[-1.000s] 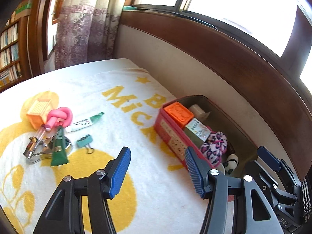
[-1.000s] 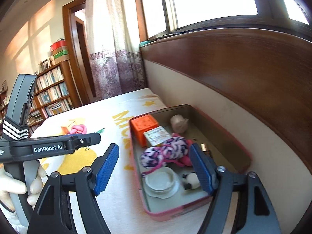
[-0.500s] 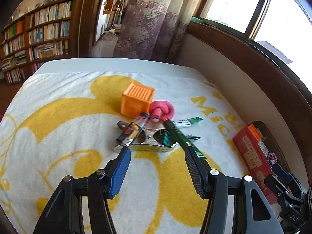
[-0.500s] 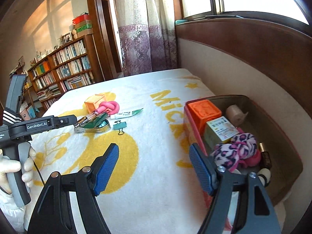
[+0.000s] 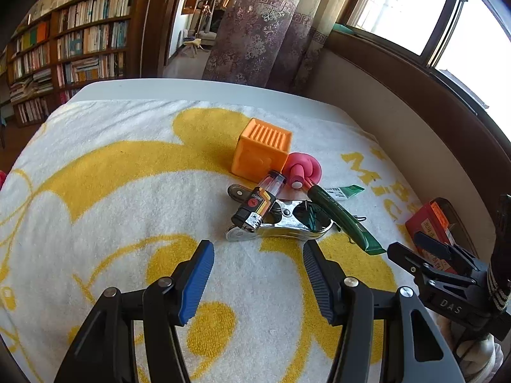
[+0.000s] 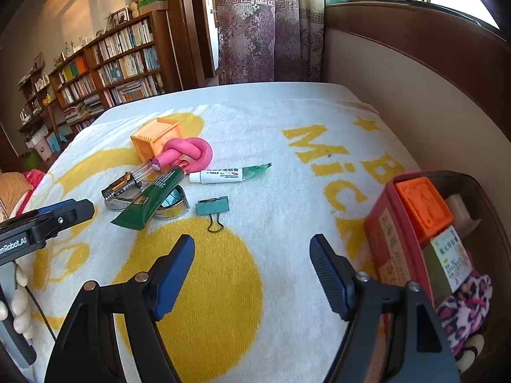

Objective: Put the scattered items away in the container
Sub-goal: 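Return both tools to the towel and grasp the teal binder clip with the right tool, then grasp the lighter with the left tool while the right tool holds the binder clip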

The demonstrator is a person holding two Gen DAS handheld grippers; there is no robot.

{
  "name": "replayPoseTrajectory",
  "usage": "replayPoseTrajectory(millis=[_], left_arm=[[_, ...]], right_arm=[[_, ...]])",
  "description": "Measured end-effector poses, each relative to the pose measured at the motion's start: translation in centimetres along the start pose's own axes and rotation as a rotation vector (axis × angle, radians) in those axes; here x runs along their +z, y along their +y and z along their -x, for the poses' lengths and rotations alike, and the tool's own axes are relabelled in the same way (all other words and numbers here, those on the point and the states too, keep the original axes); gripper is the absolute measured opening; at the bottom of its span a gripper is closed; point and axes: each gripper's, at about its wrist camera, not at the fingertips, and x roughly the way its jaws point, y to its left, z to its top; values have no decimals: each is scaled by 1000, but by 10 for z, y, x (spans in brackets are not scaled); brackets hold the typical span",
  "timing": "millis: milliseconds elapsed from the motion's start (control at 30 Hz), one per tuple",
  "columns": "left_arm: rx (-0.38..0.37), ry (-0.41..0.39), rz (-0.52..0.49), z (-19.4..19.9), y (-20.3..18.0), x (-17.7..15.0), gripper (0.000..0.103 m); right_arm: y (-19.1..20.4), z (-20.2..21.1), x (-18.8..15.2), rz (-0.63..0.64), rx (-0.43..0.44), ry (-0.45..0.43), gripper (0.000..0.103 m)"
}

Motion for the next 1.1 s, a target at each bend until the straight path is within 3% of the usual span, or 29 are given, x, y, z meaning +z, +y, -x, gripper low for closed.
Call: replayPoseTrajectory(millis=[500,533,567,633,700,933,1100], left_arm=[[-7,36,43,-10,11,-5,60],[-6,37,42,-11,11,-5,60],[-5,39,41,-12,12,-5,60],[-2,43,41,-13,12,-6,60],[3,44,36,-15,12,-7,60],[19,46,30,-19,12,-9,60],[23,47,25,-20,11,-10,60]], right_arm=[[26,-58,24,78,12,72,77],[25,-61,23,76,14,76,75],[24,-64,21,74,18,85,65],[23,-64,21,76,9,76,56],[19,-61,21,67,-2,70,35],[-1,-42,14,-9,20,56,35],[-11,-16,8,-57,37,0,35]])
